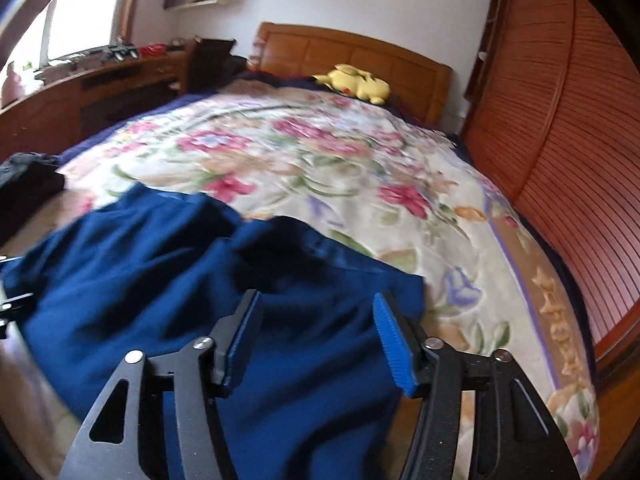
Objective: Fold large clothes
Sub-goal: 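Move the left gripper to the loose end of the navy jacket, then grasp the jacket end with the left gripper, fold it over, release, then close the right gripper on the folded navy jacket bundle, then lift the jacket bundle off the quilt with the right gripper, then carry the bundle toward the wardrobe with the right gripper while the left gripper also grips it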
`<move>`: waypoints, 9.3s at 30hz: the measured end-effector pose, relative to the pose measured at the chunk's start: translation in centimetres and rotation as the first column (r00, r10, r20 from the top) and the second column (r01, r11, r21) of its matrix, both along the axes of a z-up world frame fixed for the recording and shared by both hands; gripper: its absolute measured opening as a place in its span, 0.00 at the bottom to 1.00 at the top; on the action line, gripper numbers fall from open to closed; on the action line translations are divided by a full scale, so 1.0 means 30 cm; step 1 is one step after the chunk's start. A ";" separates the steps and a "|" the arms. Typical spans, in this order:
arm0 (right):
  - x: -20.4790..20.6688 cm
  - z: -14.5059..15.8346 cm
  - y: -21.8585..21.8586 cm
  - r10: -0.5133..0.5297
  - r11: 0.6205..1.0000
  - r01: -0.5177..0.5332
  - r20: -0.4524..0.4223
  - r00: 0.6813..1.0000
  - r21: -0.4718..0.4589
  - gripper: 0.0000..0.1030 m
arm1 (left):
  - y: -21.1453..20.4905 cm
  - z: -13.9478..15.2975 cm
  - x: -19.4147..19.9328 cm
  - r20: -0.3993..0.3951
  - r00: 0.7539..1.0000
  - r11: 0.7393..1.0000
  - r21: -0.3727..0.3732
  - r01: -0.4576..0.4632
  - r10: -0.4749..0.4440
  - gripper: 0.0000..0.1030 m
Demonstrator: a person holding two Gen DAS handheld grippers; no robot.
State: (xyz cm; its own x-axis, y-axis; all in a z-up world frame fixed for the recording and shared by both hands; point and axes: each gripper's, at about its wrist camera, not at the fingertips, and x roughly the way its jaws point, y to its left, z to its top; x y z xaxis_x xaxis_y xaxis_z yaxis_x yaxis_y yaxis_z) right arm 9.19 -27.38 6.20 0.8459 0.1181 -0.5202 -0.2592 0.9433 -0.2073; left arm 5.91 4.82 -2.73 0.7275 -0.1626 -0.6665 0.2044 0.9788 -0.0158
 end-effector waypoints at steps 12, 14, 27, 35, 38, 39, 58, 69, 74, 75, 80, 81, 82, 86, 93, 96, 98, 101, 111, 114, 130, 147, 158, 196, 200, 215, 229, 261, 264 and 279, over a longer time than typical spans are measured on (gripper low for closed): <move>-0.040 -0.196 0.114 0.131 0.989 -0.124 -0.086 0.988 0.080 0.62 | 0.003 0.002 -0.004 0.001 1.000 1.000 -0.003 -0.001 0.001 0.76; -0.046 -0.196 0.126 0.131 0.989 -0.125 -0.079 0.988 0.074 0.62 | 0.002 0.002 -0.005 0.002 1.000 1.000 -0.003 -0.001 0.001 0.76; -0.105 -0.221 0.152 0.130 0.987 -0.120 -0.086 0.988 0.104 0.62 | 0.004 0.003 -0.012 0.002 1.000 1.000 0.002 -0.003 0.003 0.76; -0.132 -0.335 0.209 0.144 0.989 -0.139 -0.140 0.980 0.046 0.62 | 0.003 0.009 -0.022 0.007 1.000 1.000 0.000 -0.004 0.004 0.76; -0.116 -0.335 0.220 0.155 0.988 -0.148 -0.148 0.977 0.052 0.62 | 0.013 0.018 -0.056 0.021 1.000 1.000 -0.010 -0.007 0.008 0.76; -0.112 -0.340 0.224 0.154 0.988 -0.148 -0.144 0.977 0.052 0.62 | 0.017 0.021 -0.068 0.025 1.000 1.000 -0.015 -0.005 0.006 0.76; -0.144 -0.365 0.190 0.161 0.983 -0.151 -0.102 0.982 0.100 0.63 | 0.125 0.018 -0.191 0.049 0.998 0.995 -0.087 -0.046 0.051 0.62; -0.147 -0.362 0.188 0.163 0.983 -0.152 -0.103 0.981 0.107 0.63 | 0.086 0.011 -0.164 0.044 0.999 0.992 -0.124 -0.023 0.029 0.48; -0.147 -0.362 0.187 0.163 0.982 -0.152 -0.102 0.981 0.107 0.63 | 0.079 0.020 -0.150 0.046 0.998 0.989 -0.148 -0.030 0.037 0.41; -0.147 -0.362 0.187 0.164 0.982 -0.153 -0.102 0.981 0.107 0.63 | 0.080 0.023 -0.148 0.047 0.998 0.988 -0.153 -0.031 0.039 0.41; -0.147 -0.362 0.187 0.165 0.982 -0.154 -0.102 0.981 0.108 0.63 | 0.083 0.028 -0.128 0.045 0.998 0.982 -0.186 -0.042 0.051 0.41; -0.147 -0.362 0.188 0.165 0.982 -0.154 -0.102 0.981 0.108 0.63 | 0.080 0.030 -0.126 0.049 0.997 0.981 -0.189 -0.041 0.051 0.39; -0.147 -0.362 0.186 0.165 0.982 -0.154 -0.103 0.981 0.108 0.63 | 0.079 0.032 -0.129 0.053 0.997 0.981 -0.190 -0.039 0.050 0.37; -0.146 -0.362 0.186 0.166 0.982 -0.154 -0.103 0.981 0.109 0.63 | 0.067 0.043 -0.138 0.072 0.996 0.982 -0.183 -0.034 0.048 0.19; -0.152 -0.360 0.186 0.167 0.981 -0.155 -0.100 0.981 0.113 0.63 | 0.005 0.107 -0.205 0.175 0.984 0.992 -0.124 -0.014 0.036 0.11; -0.153 -0.358 0.183 0.170 0.980 -0.157 -0.100 0.980 0.123 0.63 | -0.016 0.121 -0.215 0.206 0.978 0.995 -0.102 -0.012 0.033 0.10; -0.161 -0.353 0.175 0.168 0.979 -0.155 -0.086 0.982 0.136 0.63 | -0.019 0.126 -0.211 0.214 0.976 0.995 -0.094 -0.014 0.034 0.10; -0.187 -0.349 0.155 0.182 0.972 -0.169 -0.066 0.981 0.163 0.63 | -0.016 0.139 -0.202 0.217 0.975 0.993 -0.114 -0.016 0.041 0.10; -0.292 -0.341 0.037 0.131 0.975 -0.128 -0.009 0.991 0.184 0.63 | -0.161 0.246 -0.166 0.278 0.960 0.990 -0.128 0.059 -0.022 0.07; -0.327 -0.334 -0.015 0.060 0.988 -0.065 0.042 0.997 0.138 0.63 | -0.260 0.284 -0.136 0.280 0.957 0.989 -0.104 0.107 -0.074 0.07; -0.367 -0.343 -0.216 -0.163 0.982 0.149 0.120 0.979 0.118 0.63 | -0.811 0.466 -0.034 0.241 0.893 0.921 0.003 0.390 -0.379 0.05; -0.382 -0.347 -0.242 -0.218 0.964 0.198 0.103 0.971 0.180 0.63 | -0.846 0.404 -0.079 0.191 0.866 0.878 -0.038 0.476 -0.461 0.42; -0.340 -0.239 -0.251 -0.169 0.967 0.139 0.130 0.977 0.213 0.63 | -0.470 0.344 -0.082 0.241 0.939 0.957 -0.089 0.275 -0.247 0.74; 0.028 -0.046 -0.120 0.062 0.996 -0.058 -0.054 0.997 0.067 0.12 | -0.144 0.152 -0.043 0.189 0.975 0.987 -0.084 0.134 -0.116 0.74; -0.021 0.013 -0.226 -0.005 0.999 0.006 -0.015 1.000 0.042 0.12 | -0.149 0.160 -0.050 0.199 0.972 0.985 -0.088 0.146 -0.126 0.74; -0.027 -0.185 -0.435 -0.135 0.980 0.149 -0.105 0.985 0.134 0.26 | -0.188 0.160 -0.059 0.202 0.970 0.983 -0.097 0.159 -0.137 0.74; -0.351 -0.232 -0.506 -0.231 0.955 0.231 -0.022 0.973 0.185 0.60 | -0.210 0.148 -0.055 0.193 0.971 0.983 -0.082 0.162 -0.144 0.74; -0.168 -0.290 -0.785 -0.175 0.910 0.149 0.032 0.984 0.388 0.16 | -0.448 0.177 0.161 0.100 0.979 0.983 -0.043 0.181 -0.176 0.73; -0.189 -0.293 -0.856 -0.220 0.911 0.192 0.036 0.975 0.366 0.16 | -0.506 0.186 0.216 0.083 0.975 0.977 -0.044 0.208 -0.204 0.74; -0.380 -0.242 -0.925 -0.384 0.877 0.354 0.030 0.923 0.324 0.16 | -0.905 0.151 0.353 0.042 0.908 0.908 -0.029 0.418 -0.417 0.74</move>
State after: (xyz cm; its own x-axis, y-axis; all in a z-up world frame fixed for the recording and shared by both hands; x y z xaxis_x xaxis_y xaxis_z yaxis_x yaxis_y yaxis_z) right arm -2.20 -55.14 -1.07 0.9009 -0.0706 -0.4283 0.1260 0.9867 0.1023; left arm 16.50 -22.34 1.81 0.6101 -0.4805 -0.6300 0.5951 0.8028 -0.0359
